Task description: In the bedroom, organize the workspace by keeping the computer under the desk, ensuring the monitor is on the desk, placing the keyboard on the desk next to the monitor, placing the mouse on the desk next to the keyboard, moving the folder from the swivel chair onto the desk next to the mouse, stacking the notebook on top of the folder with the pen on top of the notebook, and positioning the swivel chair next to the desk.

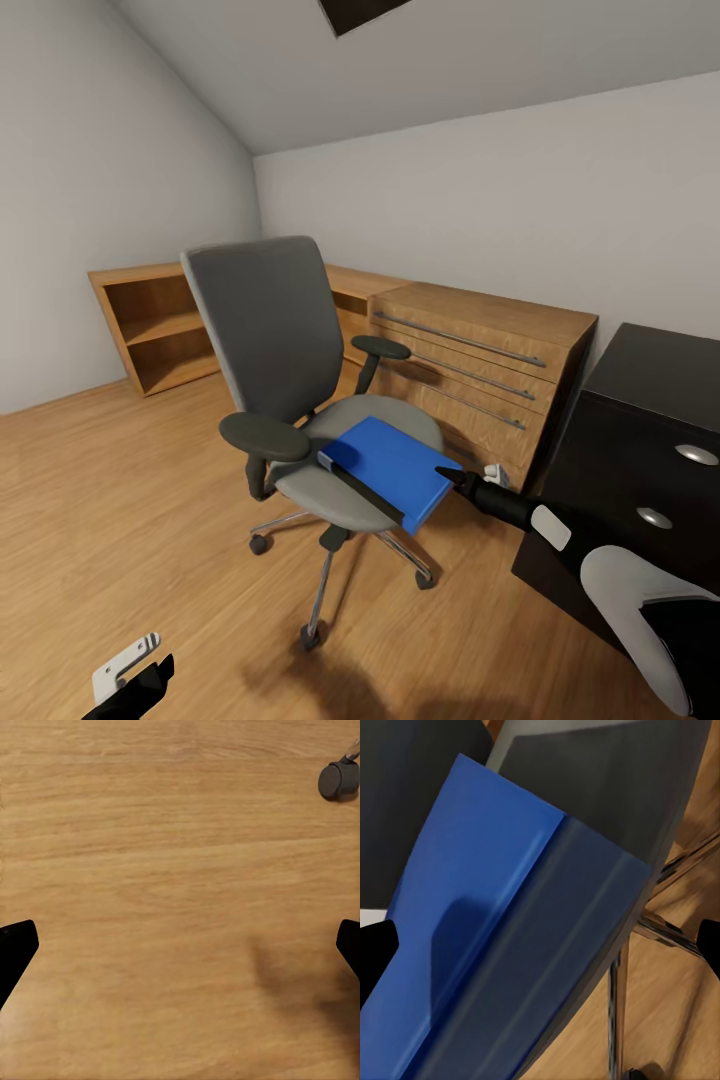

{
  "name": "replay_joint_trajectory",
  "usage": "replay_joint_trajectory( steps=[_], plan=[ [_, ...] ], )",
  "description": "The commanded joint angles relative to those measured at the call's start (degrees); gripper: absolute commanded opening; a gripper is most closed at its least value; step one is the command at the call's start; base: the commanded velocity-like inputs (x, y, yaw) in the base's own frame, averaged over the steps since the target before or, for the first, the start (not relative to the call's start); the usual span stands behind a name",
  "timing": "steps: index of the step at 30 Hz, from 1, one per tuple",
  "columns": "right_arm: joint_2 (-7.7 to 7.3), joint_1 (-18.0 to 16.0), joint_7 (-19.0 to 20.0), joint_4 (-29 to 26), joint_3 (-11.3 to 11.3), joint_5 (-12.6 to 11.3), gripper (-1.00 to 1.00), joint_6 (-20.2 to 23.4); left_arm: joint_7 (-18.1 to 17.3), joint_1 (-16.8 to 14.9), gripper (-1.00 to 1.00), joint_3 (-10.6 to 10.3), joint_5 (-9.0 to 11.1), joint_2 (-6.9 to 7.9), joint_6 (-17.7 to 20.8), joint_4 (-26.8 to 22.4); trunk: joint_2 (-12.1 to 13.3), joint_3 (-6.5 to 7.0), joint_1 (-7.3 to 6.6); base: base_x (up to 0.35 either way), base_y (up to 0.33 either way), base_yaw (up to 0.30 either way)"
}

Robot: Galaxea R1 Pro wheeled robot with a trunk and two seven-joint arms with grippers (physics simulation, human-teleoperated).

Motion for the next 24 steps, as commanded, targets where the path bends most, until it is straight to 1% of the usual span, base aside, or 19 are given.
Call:
replay_joint_trajectory(
  steps=[1,10,17,24],
  plan=[
    [-0.04,-0.03,0.04,-0.02,0.39,-0.60,1.00,0.39,0.32,-0.01,1.00,-0.04,0.58,0.01,0.24,-0.09,-0.02,-0.06,-0.01,0.000,0.007,0.000],
    [-0.04,-0.03,0.04,-0.02,0.39,-0.60,1.00,0.39,0.32,-0.01,1.00,-0.04,0.60,0.01,0.24,-0.10,-0.02,-0.06,-0.01,0.000,0.013,0.000],
    [-0.04,-0.03,0.04,-0.02,0.39,-0.60,1.00,0.39,0.32,-0.01,1.00,-0.02,0.64,0.02,0.24,-0.08,-0.02,-0.06,-0.01,0.000,0.138,0.000],
    [-0.04,-0.03,0.04,-0.02,0.39,-0.60,1.00,0.39,0.32,-0.01,1.00,-0.02,0.65,0.03,0.24,-0.11,-0.02,-0.06,-0.01,0.000,0.049,0.000]
  ],
)
